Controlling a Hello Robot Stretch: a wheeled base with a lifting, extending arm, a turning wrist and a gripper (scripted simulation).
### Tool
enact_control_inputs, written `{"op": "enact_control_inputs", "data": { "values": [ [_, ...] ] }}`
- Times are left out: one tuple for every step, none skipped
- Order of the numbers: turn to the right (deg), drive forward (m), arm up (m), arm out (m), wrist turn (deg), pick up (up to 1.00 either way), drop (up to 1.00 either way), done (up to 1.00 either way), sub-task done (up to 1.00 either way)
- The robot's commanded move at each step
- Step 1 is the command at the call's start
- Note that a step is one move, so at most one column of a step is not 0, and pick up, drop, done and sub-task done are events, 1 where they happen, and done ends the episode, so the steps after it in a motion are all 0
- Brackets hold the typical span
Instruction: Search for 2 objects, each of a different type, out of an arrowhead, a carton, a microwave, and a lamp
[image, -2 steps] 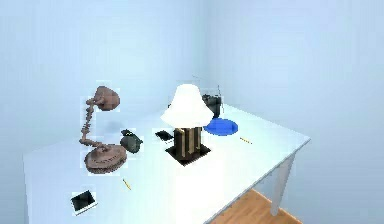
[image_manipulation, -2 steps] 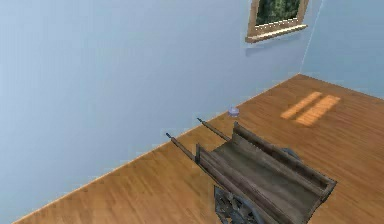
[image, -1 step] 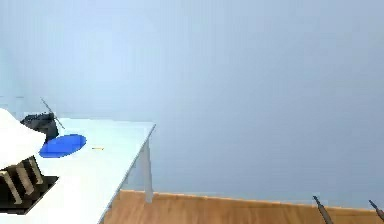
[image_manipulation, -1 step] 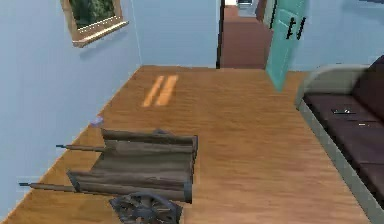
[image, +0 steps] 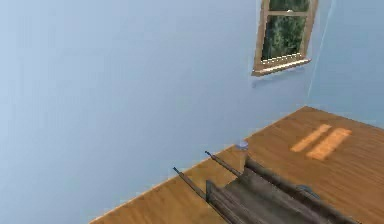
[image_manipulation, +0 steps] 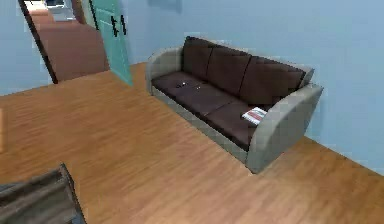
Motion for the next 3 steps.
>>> {"op": "enact_control_inputs", "data": {
  "values": [
    [45.0,0.00,0.00,0.00,0.0,0.00,0.00,0.00,0.00],
    [42.0,0.00,0.00,0.00,0.0,0.00,0.00,0.00,0.00],
    [0.0,0.75,0.00,0.00,0.0,0.00,0.00,0.00,0.00]
  ]
}}
